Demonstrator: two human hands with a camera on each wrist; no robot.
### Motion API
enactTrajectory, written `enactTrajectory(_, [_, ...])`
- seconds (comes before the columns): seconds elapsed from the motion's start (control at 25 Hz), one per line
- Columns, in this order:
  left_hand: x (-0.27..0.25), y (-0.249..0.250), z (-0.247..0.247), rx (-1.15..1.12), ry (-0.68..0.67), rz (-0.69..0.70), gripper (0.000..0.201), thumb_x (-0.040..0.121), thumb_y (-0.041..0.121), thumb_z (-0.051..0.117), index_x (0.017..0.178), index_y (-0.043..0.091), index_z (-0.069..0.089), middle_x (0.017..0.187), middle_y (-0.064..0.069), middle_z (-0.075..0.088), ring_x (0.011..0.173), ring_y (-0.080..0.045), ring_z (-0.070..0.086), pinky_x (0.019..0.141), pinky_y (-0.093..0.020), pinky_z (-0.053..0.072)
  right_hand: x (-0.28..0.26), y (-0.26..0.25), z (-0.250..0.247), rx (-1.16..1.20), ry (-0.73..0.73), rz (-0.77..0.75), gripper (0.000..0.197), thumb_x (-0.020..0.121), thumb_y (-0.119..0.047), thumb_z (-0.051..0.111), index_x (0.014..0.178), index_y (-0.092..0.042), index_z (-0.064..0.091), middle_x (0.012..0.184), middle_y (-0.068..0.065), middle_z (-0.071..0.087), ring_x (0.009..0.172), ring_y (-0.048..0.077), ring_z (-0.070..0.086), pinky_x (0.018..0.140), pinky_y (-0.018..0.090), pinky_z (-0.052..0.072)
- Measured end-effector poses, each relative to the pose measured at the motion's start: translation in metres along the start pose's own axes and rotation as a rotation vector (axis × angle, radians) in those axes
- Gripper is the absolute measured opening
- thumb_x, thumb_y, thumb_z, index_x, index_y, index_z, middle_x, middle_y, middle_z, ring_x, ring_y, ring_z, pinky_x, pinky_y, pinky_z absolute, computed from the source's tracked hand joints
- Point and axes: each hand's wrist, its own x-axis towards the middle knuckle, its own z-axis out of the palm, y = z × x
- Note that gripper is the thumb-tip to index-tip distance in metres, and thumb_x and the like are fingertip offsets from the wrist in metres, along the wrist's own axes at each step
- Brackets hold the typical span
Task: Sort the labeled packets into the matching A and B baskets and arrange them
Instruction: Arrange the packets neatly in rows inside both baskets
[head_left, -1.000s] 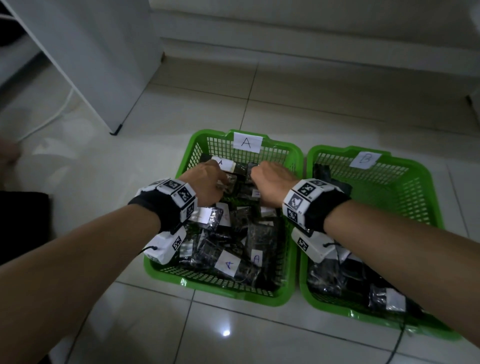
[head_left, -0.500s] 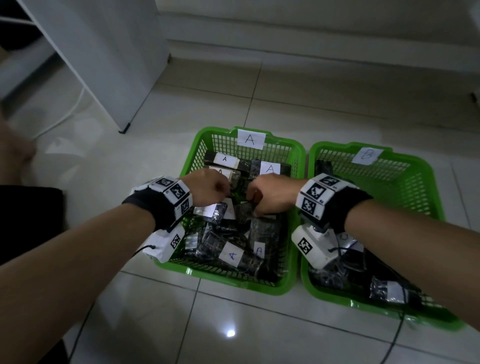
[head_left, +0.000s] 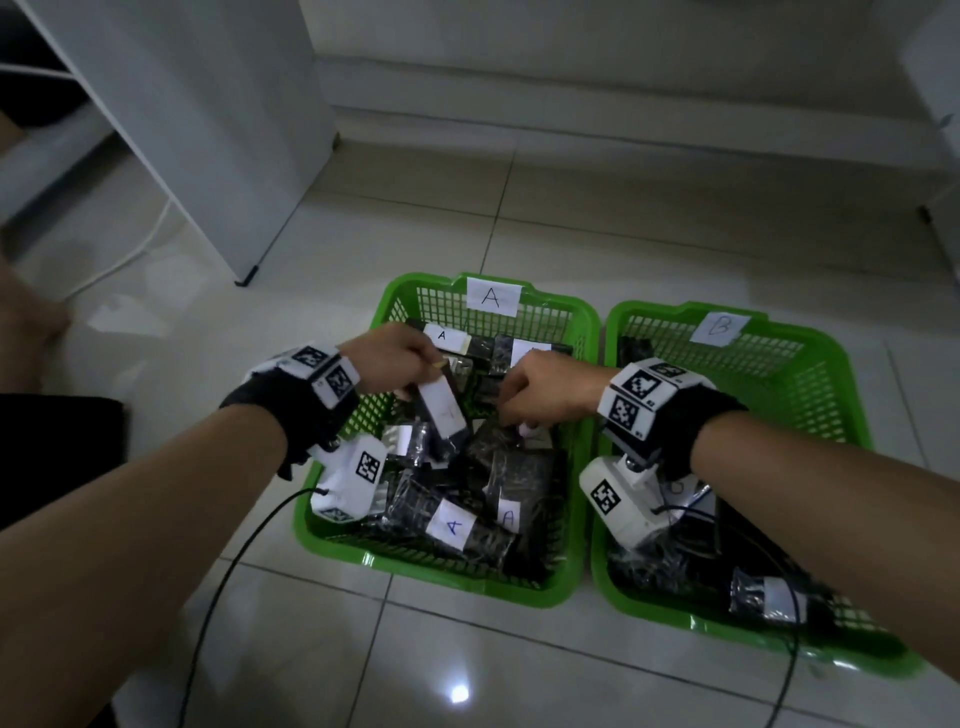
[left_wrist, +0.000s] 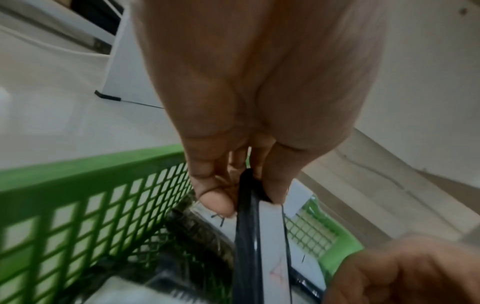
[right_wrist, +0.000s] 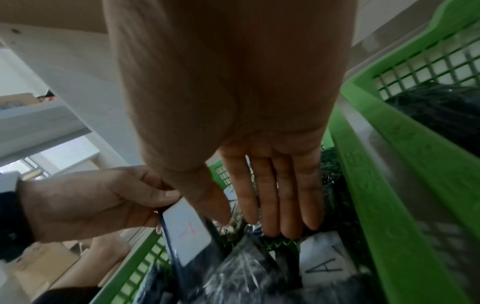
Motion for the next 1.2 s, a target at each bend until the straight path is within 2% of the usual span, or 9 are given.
enactTrajectory(0.16, [0.0, 0.012, -0.014, -0.469, 0.205, -0.074, 0.003, 0.093, -0.001, 0.06, 0.093, 0.002, 0.059, 0.102, -0.018, 0.064, 0.081, -0.025, 0.068, 0.066, -0.034, 0.063, 0.004, 0.008, -0.015, 0.139, 0.247, -0.025, 0.026, 0.082, -0.006, 0.073, 0.107, -0.011, 0.073, 0.096, 0.002, 0.073, 0.083, 0.022, 0.072, 0.07, 0.036, 0.062])
enactTrajectory(0.32, [-0.001, 0.027, -0.006, -0.74, 0.193, -0.097, 0.011, 0.091, -0.009, 0.059, 0.091, 0.0, 0.053, 0.104, -0.027, 0.065, 0.085, -0.034, 0.069, 0.067, -0.042, 0.062, 0.008, 0.012, -0.023, 0.453, 0.484, 0.101, 0.025, 0.08, -0.005, 0.08, 0.1, -0.006, 0.066, 0.086, 0.01, 0.075, 0.066, 0.026, 0.076, 0.065, 0.044, 0.064])
enactTrajectory(0.44, [-0.005, 0.033, 0.005, -0.804, 0.142, -0.058, 0.015, 0.087, -0.011, 0.062, 0.08, 0.002, 0.057, 0.102, -0.027, 0.07, 0.084, -0.032, 0.072, 0.072, -0.035, 0.063, -0.001, 0.008, -0.028, 0.905, 0.371, 0.19, 0.026, 0.087, -0.012, 0.078, 0.101, 0.007, 0.067, 0.084, 0.019, 0.077, 0.073, 0.032, 0.077, 0.069, 0.044, 0.064])
enactTrajectory(0.52, [-0.006, 0.035, 0.012, -0.784, 0.082, -0.01, 0.016, 0.082, -0.01, 0.069, 0.08, 0.001, 0.059, 0.102, -0.028, 0.07, 0.083, -0.03, 0.074, 0.07, -0.03, 0.062, -0.004, 0.004, -0.029, 1.001, 0.344, 0.172, 0.035, 0.085, -0.019, 0.081, 0.104, 0.007, 0.068, 0.087, 0.019, 0.077, 0.077, 0.033, 0.077, 0.069, 0.044, 0.064])
enactTrajectory(0.6, [-0.002, 0.035, 0.015, -0.583, 0.118, 0.096, 0.022, 0.074, -0.002, 0.08, 0.079, 0.006, 0.061, 0.101, -0.022, 0.073, 0.085, -0.027, 0.074, 0.071, -0.029, 0.061, -0.002, -0.002, -0.027, 0.978, 0.368, 0.138, 0.042, 0.078, -0.028, 0.087, 0.1, 0.004, 0.07, 0.087, 0.016, 0.078, 0.076, 0.032, 0.077, 0.07, 0.046, 0.064])
enactTrajectory(0.72, [0.001, 0.041, 0.016, -0.221, 0.172, 0.249, 0.029, 0.06, 0.025, 0.091, 0.07, 0.018, 0.064, 0.093, 0.001, 0.076, 0.087, -0.017, 0.074, 0.083, -0.039, 0.06, 0.003, -0.01, -0.027, 0.882, 0.393, 0.127, 0.043, 0.071, -0.034, 0.092, 0.093, -0.002, 0.073, 0.085, 0.011, 0.078, 0.074, 0.029, 0.077, 0.071, 0.045, 0.064])
enactTrajectory(0.88, [-0.002, 0.033, 0.009, -0.033, 0.089, 0.304, 0.013, 0.077, 0.016, 0.081, 0.084, 0.018, 0.071, 0.092, 0.005, 0.074, 0.085, -0.011, 0.071, 0.085, -0.038, 0.059, 0.007, 0.003, -0.039, 0.507, 0.514, 0.133, 0.034, 0.063, -0.038, 0.093, 0.084, -0.017, 0.076, 0.078, -0.001, 0.078, 0.071, 0.016, 0.076, 0.07, 0.042, 0.064])
enactTrajectory(1.08, [-0.011, 0.003, 0.009, 0.483, -0.21, 0.076, 0.03, 0.089, 0.016, 0.057, 0.113, 0.027, 0.071, 0.121, 0.007, 0.065, 0.107, -0.011, 0.058, 0.101, -0.03, 0.046, 0.004, 0.014, -0.035, 0.17, 0.501, 0.124, 0.039, 0.054, -0.038, 0.095, 0.084, -0.022, 0.076, 0.083, -0.003, 0.077, 0.077, 0.014, 0.073, 0.077, 0.04, 0.062])
enactTrajectory(1.2, [-0.012, -0.003, 0.015, 0.583, -0.143, 0.034, 0.035, 0.092, 0.02, 0.052, 0.124, 0.021, 0.067, 0.13, 0.0, 0.062, 0.118, -0.019, 0.057, 0.099, -0.028, 0.045, 0.008, 0.006, -0.028, 0.128, 0.446, 0.088, 0.042, 0.054, -0.039, 0.094, 0.084, -0.014, 0.078, 0.083, 0.002, 0.077, 0.079, 0.019, 0.073, 0.078, 0.043, 0.061])
